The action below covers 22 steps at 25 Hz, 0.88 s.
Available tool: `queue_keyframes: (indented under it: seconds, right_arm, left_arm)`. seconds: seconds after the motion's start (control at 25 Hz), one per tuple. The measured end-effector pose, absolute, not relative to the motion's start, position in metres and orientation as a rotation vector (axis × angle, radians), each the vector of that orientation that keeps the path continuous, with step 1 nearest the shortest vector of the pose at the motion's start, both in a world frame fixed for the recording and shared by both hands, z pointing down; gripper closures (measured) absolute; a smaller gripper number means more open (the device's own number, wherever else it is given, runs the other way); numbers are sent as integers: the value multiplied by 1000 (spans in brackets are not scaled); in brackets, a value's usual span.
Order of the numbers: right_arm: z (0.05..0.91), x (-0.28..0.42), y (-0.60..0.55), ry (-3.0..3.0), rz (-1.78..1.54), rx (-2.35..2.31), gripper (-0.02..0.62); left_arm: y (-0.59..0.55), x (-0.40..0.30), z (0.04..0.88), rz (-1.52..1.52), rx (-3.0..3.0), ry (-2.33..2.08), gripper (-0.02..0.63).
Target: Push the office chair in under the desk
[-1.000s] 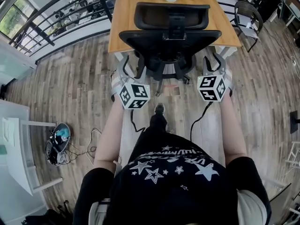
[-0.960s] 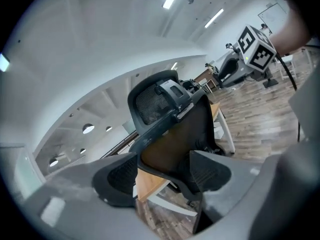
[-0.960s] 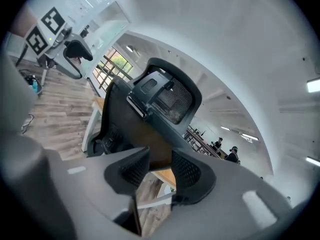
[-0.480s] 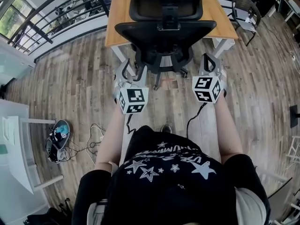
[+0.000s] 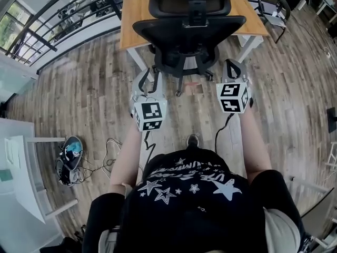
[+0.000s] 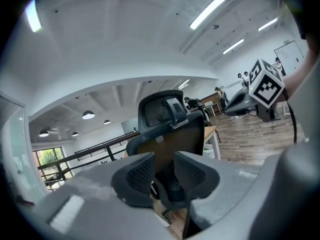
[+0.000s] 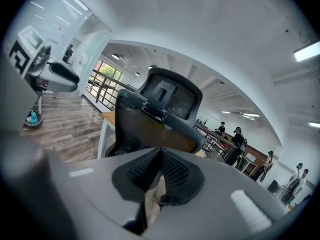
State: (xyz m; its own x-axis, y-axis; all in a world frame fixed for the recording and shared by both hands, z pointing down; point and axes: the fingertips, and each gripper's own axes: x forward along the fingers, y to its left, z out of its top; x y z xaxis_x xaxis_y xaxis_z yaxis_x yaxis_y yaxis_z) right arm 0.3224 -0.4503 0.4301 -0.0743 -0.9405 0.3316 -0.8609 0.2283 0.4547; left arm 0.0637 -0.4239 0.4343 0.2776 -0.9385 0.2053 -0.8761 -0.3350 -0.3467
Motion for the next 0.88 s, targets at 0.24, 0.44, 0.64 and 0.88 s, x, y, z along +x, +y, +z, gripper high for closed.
queue_keyframes:
  seconds: [0.24,0.44,0.64,0.88]
  right_arm:
    - [431,284,-416,-1964,-121,1682,592]
    - [432,258,-386,-1969,-40,1711,592]
    - [427,230,-353,-1918,-47,1727,592]
    - [419,204,-300,-1920,-56,1767,592]
  left_arm:
    - [-399,35,436,-562,-2430,1631,503]
    - [-377,14,438,-539,-2481,1595,506]
    - [-355,-10,432,-512,-2515,1559,572]
    - [-317,-21,428,-494,-2573,1453,604]
